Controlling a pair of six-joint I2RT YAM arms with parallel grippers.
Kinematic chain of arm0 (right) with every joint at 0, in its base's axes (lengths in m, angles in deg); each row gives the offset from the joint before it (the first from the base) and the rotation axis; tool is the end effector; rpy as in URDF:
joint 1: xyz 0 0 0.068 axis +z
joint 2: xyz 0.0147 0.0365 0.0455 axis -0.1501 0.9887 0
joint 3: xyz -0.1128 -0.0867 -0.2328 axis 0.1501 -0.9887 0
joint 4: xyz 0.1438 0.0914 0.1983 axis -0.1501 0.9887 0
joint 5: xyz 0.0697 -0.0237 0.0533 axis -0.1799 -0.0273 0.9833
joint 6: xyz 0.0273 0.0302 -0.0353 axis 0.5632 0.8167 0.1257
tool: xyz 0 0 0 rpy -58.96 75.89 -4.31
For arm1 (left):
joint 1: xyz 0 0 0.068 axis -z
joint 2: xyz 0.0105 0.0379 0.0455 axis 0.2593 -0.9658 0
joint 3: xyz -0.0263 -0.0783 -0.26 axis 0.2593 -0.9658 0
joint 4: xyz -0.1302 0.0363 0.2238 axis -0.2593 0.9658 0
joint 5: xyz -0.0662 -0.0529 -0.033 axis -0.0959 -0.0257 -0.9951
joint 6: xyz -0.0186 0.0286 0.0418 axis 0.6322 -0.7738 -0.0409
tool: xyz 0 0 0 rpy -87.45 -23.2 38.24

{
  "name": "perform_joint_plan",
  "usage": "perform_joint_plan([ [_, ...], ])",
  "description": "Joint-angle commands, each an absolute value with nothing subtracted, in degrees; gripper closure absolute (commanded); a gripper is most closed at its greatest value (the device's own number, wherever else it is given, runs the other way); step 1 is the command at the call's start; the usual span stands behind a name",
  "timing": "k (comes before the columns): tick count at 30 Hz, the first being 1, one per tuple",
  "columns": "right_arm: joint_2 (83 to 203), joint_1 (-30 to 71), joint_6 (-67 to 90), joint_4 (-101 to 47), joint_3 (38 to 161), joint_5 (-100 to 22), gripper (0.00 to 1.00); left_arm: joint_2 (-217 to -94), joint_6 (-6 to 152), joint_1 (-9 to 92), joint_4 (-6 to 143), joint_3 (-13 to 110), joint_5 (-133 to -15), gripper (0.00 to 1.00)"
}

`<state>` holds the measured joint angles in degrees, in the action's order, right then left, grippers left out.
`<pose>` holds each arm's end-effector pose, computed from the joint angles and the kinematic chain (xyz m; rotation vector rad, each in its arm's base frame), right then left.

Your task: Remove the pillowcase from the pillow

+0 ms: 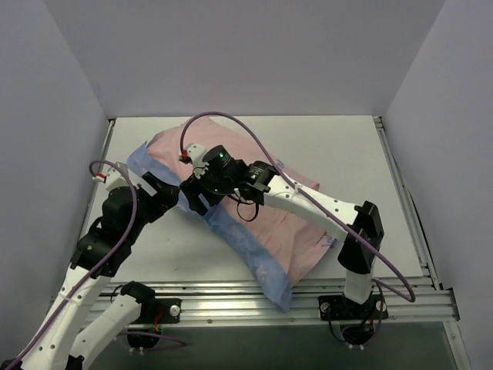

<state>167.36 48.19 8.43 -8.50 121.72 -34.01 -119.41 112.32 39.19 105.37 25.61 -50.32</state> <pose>0.2336 0.3712 0.3464 -1.0790 1.8491 0.8647 0.1363 -0.0508 0.3367 -0.6357 1.9327 -0.5703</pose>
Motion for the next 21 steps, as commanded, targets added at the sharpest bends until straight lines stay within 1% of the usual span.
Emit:
perform_joint_plan([
  [1,162.14,47.53,9.54,-3.78,125.63,-40.22,0.28,-120.8,106.59,38.76,112.44,33.79,-45.9,0.06],
  [3,160.38,47.27,10.42,-2.99,125.54,-43.29,0.26,-122.21,103.78,38.76,112.44,36.26,-45.72,0.06],
  [7,153.36,46.48,12.26,-3.68,122.57,-47.87,0.24,-128.87,99.91,38.76,109.82,40.4,-48.09,0.05],
  [9,151.15,44.9,14.19,-4.13,118.09,-48.58,0.23,-131.61,98.85,38.85,107.53,41.37,-51.42,0.05],
  [11,148.34,40.52,18.75,-4.04,114.23,-48.24,0.24,-136.26,98.84,38.85,103.23,41.81,-54.41,0.05],
  [14,142.98,35.16,24.3,-5.18,101.95,-46.92,0.24,-143.29,99.28,39.63,97.69,43.82,-61.0,0.05],
  [18,135.43,31.02,27.64,-6.67,92.27,-45.35,0.24,-150.95,98.76,42.27,93.11,45.15,-62.15,0.05],
  [21,133.39,28.29,29.4,-7.38,87.42,-45.25,0.24,-154.29,99.81,43.85,93.1,44.72,-62.6,0.05],
])
